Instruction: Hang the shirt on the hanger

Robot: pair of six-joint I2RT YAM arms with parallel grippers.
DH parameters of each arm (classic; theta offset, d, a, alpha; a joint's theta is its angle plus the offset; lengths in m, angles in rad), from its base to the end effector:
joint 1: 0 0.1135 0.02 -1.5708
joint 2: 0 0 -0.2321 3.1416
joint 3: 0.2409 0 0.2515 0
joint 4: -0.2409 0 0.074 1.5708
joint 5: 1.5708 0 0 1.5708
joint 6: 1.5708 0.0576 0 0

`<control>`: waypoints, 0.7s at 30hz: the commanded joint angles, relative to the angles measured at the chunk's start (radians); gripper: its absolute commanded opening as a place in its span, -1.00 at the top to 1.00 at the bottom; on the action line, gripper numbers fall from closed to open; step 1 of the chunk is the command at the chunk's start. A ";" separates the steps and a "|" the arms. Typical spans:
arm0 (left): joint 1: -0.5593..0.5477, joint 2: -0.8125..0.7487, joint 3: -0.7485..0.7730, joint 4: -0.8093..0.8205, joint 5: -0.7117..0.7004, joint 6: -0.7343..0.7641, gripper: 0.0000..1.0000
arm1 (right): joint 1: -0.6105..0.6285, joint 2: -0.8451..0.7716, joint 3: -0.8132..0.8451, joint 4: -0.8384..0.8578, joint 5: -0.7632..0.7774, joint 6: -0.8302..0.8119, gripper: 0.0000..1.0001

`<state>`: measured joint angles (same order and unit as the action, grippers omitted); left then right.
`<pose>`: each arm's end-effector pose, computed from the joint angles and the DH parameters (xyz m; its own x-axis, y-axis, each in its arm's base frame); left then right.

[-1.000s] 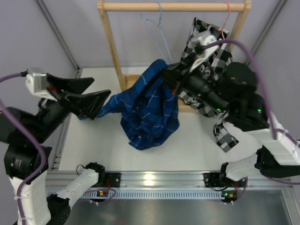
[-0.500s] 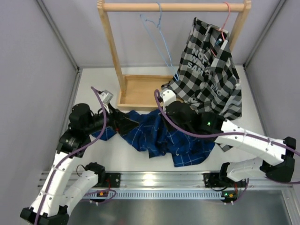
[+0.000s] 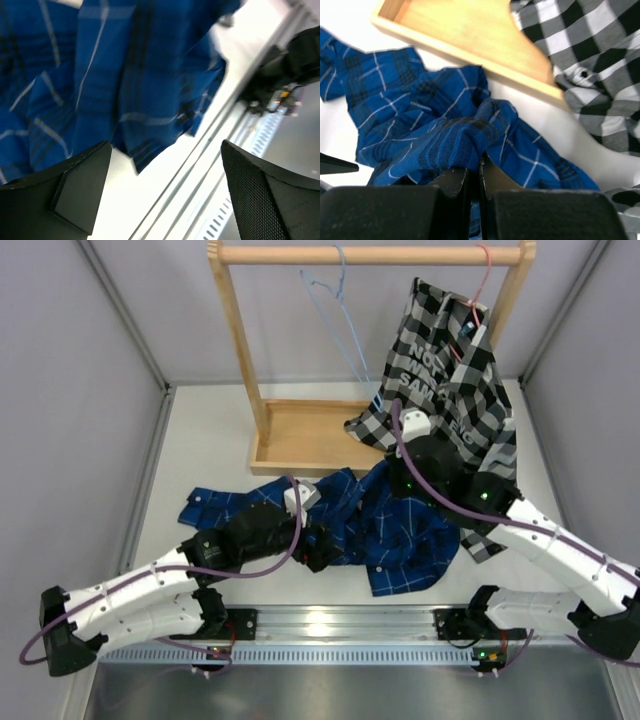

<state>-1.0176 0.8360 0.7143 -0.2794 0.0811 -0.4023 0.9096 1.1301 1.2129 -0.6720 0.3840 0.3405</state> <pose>0.1195 -0.2025 0.2643 -0.5361 0.1255 -0.8348 0.7361 0.5535 -0.3896 0.1800 0.1962 0.3326 -0.5022 -0.1412 -0.8532 -0.3955 0.9148 0.0814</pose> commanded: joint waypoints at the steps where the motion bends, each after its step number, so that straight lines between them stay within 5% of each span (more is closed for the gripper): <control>1: -0.039 -0.058 -0.067 0.057 -0.245 -0.027 -0.88 | -0.061 -0.079 -0.016 0.052 -0.034 -0.026 1.00; 6: -0.039 -0.095 -0.159 0.080 -0.345 -0.029 -0.88 | -0.109 -0.111 -0.046 0.058 -0.080 -0.052 1.00; 15: -0.036 0.124 -0.216 0.175 -0.556 -0.049 -0.66 | -0.124 -0.158 -0.053 0.084 -0.206 -0.078 1.00; 16: -0.036 0.146 -0.193 0.169 -0.576 -0.067 -0.57 | -0.124 -0.164 -0.055 0.086 -0.220 -0.083 1.00; 17: -0.036 0.165 -0.178 0.160 -0.627 -0.081 0.02 | -0.124 -0.173 -0.061 0.088 -0.224 -0.084 1.00; 18: -0.036 0.198 -0.162 0.143 -0.662 -0.101 0.35 | -0.124 -0.176 -0.065 0.094 -0.232 -0.086 1.00; 20: -0.036 0.210 -0.112 0.086 -0.766 -0.139 0.79 | -0.126 -0.184 -0.082 0.100 -0.246 -0.089 1.00; 21: -0.036 0.204 -0.093 0.060 -0.809 -0.156 0.85 | -0.126 -0.187 -0.088 0.107 -0.261 -0.089 1.00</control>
<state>-1.0538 1.0458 0.5278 -0.2005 -0.5148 -0.4885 0.8013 0.9714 1.1366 -0.6453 0.1677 0.2680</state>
